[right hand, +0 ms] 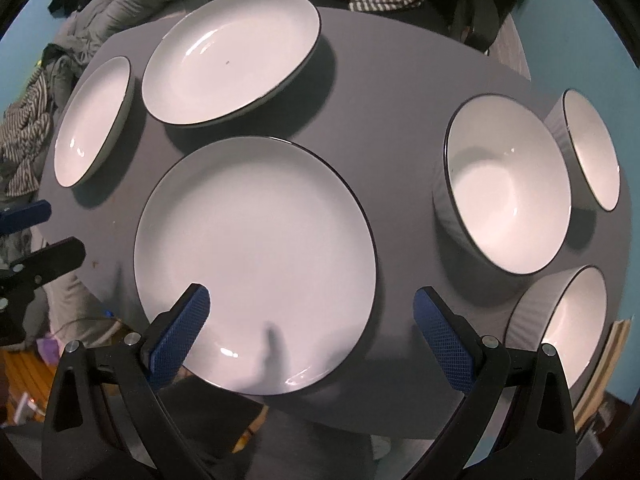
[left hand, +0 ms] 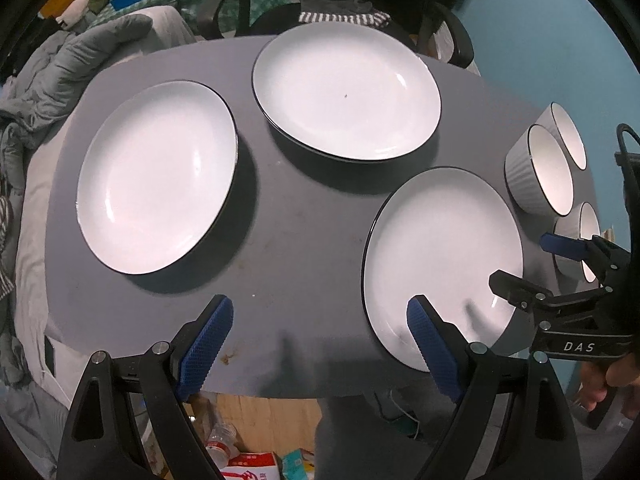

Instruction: Organize plates and bowls

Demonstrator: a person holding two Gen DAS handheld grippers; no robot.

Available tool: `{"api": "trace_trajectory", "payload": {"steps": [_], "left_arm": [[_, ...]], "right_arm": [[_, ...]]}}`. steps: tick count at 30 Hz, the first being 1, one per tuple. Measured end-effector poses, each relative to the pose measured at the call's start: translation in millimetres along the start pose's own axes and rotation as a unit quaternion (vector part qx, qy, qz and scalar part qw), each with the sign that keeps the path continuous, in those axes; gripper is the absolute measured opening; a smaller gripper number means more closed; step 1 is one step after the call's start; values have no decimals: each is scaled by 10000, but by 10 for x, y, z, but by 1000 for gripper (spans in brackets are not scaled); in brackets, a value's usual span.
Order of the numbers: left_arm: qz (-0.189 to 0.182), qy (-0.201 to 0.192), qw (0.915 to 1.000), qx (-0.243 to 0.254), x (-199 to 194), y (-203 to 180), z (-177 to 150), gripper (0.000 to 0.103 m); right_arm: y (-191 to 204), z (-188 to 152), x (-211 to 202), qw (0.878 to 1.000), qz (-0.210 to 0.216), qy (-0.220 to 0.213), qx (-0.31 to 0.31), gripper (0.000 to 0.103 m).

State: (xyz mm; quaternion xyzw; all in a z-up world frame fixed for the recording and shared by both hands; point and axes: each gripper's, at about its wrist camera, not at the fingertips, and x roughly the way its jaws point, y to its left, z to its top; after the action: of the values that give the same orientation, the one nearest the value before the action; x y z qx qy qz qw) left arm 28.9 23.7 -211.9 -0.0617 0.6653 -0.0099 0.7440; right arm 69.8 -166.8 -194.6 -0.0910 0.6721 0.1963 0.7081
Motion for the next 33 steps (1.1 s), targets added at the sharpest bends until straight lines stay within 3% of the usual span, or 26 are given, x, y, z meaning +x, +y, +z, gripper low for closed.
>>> {"api": "trace_trajectory", "payload": {"steps": [10, 15, 19, 23, 25, 29, 33], "left_arm": [[-195, 265, 9993, -199, 230, 73, -6, 90], [-287, 354, 9985, -306, 308, 120, 7, 90], [-298, 428, 9982, -308, 366, 126, 80, 88], [-323, 460, 9979, -307, 398, 126, 107, 80], [-307, 524, 9977, -307, 412, 139, 146, 74], [-292, 582, 9972, -367, 432, 169, 219, 67], [-366, 685, 9957, -514, 473, 207, 276, 51]], "right_arm": [[-230, -108, 75, 9995, 46, 105, 297, 95], [-409, -167, 201, 9983, 243, 128, 520, 80], [-517, -188, 292, 9977, 331, 142, 568, 61], [-478, -182, 351, 9982, 429, 190, 373, 37], [-488, -191, 384, 9981, 479, 222, 317, 31], [-475, -213, 435, 9977, 562, 325, 207, 31], [-480, -212, 439, 9973, 619, 369, 131, 30]]}}
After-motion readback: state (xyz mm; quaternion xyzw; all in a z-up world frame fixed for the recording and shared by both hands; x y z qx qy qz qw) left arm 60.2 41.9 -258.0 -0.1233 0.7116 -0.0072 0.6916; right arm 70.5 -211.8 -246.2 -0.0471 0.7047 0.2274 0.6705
